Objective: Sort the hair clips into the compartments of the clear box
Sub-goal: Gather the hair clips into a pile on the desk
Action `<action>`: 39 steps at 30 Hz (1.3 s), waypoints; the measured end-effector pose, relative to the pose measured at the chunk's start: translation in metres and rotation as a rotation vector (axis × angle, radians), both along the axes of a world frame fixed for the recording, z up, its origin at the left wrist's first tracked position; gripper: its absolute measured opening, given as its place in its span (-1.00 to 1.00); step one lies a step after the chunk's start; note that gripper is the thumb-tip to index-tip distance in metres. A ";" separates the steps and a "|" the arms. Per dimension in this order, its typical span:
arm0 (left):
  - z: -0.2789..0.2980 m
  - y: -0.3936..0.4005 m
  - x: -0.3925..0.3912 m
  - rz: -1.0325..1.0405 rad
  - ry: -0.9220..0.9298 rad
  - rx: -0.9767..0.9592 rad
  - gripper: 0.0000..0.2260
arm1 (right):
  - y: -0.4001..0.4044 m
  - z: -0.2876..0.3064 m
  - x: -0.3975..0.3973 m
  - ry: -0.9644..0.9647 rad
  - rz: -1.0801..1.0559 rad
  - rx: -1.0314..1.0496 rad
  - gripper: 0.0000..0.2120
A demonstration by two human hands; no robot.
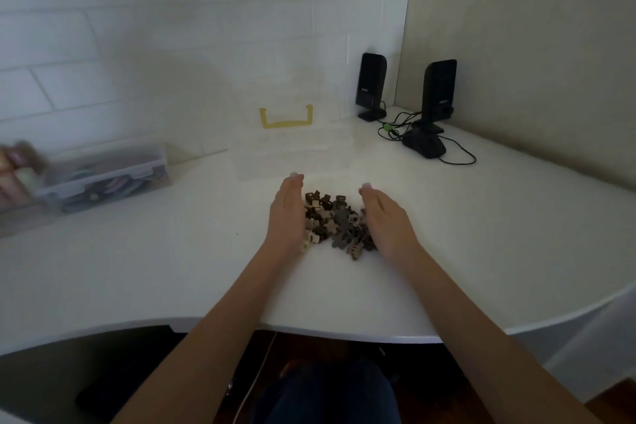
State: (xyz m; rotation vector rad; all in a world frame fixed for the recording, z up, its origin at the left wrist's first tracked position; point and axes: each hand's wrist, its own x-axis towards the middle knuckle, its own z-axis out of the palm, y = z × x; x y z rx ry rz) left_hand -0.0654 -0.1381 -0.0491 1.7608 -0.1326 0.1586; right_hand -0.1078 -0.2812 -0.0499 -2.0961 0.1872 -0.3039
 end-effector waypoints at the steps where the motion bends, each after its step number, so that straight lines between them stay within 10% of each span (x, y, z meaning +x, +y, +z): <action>1: 0.002 -0.001 0.001 -0.021 0.029 0.047 -0.51 | 0.002 -0.002 -0.002 0.021 -0.002 -0.064 -0.50; 6: 0.000 -0.013 0.004 -0.103 0.076 0.302 -0.45 | 0.029 -0.011 0.008 -0.019 0.034 -0.263 -0.57; 22: 0.008 0.060 0.014 0.201 -0.250 0.202 -0.61 | 0.019 0.017 0.043 -0.205 -0.010 -0.109 -0.70; 29: 0.009 0.117 0.054 0.209 -0.111 0.222 -0.60 | 0.013 0.024 0.111 -0.075 0.009 -0.194 -0.40; 39: 0.010 0.135 0.104 0.030 0.193 0.113 -0.40 | 0.032 0.035 0.104 -0.038 -0.039 -0.386 -0.63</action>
